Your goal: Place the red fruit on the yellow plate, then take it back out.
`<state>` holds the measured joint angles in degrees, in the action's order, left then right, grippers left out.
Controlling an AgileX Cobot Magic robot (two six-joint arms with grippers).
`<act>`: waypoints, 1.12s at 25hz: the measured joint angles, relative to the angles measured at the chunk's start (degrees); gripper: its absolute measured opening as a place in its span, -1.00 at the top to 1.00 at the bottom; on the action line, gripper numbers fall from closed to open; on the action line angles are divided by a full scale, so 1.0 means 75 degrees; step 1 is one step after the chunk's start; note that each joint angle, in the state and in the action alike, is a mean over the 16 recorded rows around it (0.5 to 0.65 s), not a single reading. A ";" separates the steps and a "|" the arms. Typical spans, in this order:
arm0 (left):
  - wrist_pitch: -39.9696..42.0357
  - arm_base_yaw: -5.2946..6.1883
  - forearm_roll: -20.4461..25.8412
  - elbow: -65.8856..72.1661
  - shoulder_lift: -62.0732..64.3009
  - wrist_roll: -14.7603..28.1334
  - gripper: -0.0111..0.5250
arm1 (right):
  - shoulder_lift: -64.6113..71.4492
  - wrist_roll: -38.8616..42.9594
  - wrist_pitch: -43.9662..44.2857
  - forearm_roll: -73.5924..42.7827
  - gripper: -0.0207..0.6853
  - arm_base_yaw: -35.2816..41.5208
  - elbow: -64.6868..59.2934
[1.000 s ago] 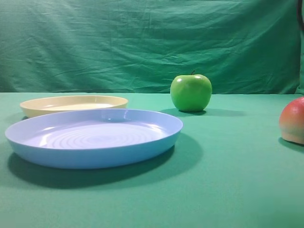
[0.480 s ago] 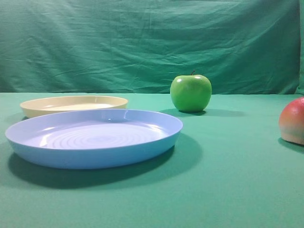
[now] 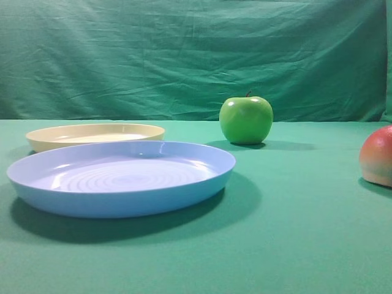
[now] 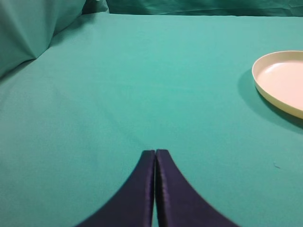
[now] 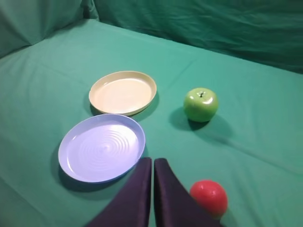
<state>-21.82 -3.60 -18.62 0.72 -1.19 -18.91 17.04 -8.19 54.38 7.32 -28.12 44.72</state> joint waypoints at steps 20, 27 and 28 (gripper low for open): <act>0.0000 0.0000 0.0000 0.0000 0.0000 0.0000 0.96 | -0.1438 0.1289 -0.2558 -0.1363 0.94 0.2575 -0.2728; 0.0000 0.0000 0.0000 0.0000 0.0000 0.0000 0.96 | -0.2130 0.1293 -0.3618 -0.1362 0.94 0.2980 -0.4246; 0.0000 0.0000 0.0000 0.0000 0.0000 0.0000 0.96 | -0.2195 0.1294 -0.3736 -0.1362 0.94 0.3005 -0.4441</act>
<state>-21.82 -3.60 -18.62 0.72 -1.19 -18.91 0.58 1.51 26.36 -2.89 -5.59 11.41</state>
